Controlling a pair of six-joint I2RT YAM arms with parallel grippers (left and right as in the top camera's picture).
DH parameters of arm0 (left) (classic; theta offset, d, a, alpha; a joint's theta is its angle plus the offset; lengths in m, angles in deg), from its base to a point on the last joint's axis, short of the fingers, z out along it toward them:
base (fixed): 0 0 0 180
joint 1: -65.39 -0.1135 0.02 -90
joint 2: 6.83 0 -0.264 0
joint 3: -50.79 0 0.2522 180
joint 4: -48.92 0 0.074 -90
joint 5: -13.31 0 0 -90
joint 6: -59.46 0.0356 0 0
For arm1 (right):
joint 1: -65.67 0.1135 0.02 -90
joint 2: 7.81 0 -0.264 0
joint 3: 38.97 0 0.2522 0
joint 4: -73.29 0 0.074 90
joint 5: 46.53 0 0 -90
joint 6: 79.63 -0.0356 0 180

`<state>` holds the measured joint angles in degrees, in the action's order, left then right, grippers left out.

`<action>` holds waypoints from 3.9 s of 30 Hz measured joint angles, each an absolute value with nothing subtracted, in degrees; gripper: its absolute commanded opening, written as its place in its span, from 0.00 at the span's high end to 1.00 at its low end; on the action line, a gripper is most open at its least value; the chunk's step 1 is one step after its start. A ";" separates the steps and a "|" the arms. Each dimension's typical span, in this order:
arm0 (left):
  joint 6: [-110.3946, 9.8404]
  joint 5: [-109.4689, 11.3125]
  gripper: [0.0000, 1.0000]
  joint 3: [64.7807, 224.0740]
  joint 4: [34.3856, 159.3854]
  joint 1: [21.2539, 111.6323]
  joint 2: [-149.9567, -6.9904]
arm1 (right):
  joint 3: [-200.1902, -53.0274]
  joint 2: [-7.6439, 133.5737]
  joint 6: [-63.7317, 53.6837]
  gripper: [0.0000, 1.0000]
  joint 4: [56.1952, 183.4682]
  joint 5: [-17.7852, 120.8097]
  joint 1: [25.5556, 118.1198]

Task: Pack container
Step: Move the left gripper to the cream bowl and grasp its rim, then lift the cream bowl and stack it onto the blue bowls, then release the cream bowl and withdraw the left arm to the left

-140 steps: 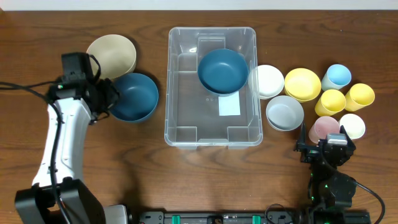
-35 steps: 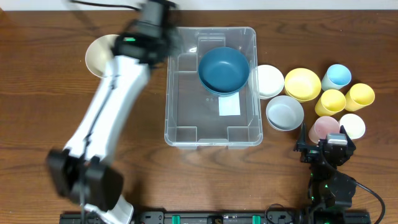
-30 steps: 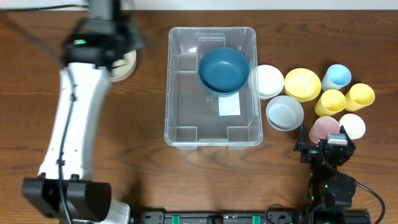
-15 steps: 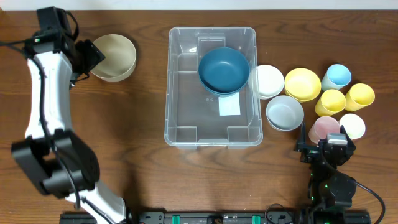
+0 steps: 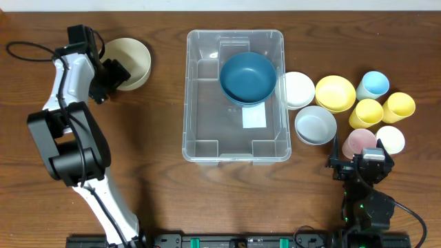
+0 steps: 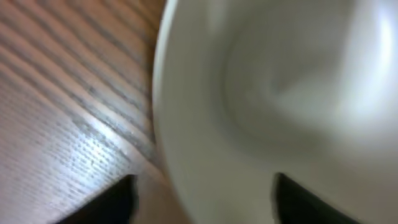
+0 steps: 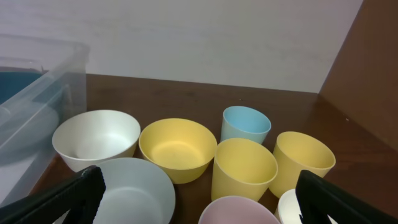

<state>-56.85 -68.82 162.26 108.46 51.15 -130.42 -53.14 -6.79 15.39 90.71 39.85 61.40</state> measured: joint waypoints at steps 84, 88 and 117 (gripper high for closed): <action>-51.42 -103.46 0.02 162.68 122.08 70.43 -102.83 | -53.14 -6.79 15.39 0.01 90.73 39.83 61.42; -51.45 -104.62 0.02 162.66 121.81 61.36 -102.83 | -53.14 -6.79 15.39 0.01 90.71 39.83 61.42; -51.45 -105.64 0.02 162.66 122.01 36.51 -102.85 | -53.14 -6.79 15.39 0.01 90.71 39.85 61.40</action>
